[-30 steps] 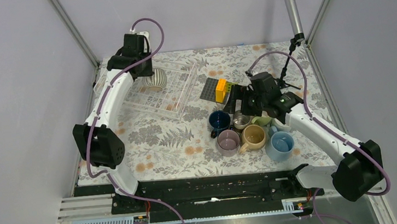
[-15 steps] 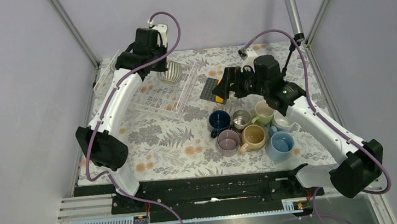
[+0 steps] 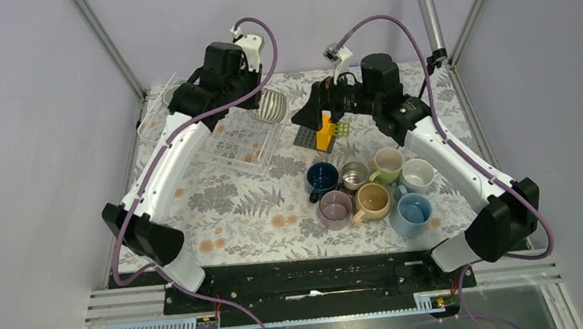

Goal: Unload the cups from the dish rack
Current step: Place the cup at the center of the board.

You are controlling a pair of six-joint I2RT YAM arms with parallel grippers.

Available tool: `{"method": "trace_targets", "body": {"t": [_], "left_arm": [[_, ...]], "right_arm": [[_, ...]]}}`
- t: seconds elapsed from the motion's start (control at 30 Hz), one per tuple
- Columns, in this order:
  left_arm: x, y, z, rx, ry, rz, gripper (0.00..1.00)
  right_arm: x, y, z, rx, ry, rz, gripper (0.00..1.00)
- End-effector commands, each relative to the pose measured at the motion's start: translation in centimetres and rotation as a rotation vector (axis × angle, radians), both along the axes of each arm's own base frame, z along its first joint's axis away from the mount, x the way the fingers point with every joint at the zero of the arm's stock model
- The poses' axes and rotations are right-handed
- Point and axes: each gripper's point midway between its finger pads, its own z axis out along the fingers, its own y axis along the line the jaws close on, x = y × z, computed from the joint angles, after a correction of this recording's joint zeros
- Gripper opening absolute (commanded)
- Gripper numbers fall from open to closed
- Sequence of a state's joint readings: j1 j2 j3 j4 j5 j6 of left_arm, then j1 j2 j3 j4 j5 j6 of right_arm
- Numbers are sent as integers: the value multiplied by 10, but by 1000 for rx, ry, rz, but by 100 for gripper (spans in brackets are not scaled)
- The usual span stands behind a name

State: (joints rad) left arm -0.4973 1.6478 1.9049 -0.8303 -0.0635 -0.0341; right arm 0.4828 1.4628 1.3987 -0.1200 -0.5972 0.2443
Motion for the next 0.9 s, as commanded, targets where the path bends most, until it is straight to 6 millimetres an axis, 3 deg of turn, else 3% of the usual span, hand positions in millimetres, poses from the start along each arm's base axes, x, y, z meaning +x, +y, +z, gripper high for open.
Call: {"method": "trace_targets", "body": {"t": [0.0,0.47,0.87], "left_arm": [[-22,-9,64,-115,-157,-71,0],[-72,-45,51,-150,-88,-266,0],[-91,-60,49,-148,-83,-349,0]], "right_arm": [[-6,7,36,56,-126,135,100],[-13,1,26,47,-134,216,100],[-23,-1,6,61,-46,328,100]]}}
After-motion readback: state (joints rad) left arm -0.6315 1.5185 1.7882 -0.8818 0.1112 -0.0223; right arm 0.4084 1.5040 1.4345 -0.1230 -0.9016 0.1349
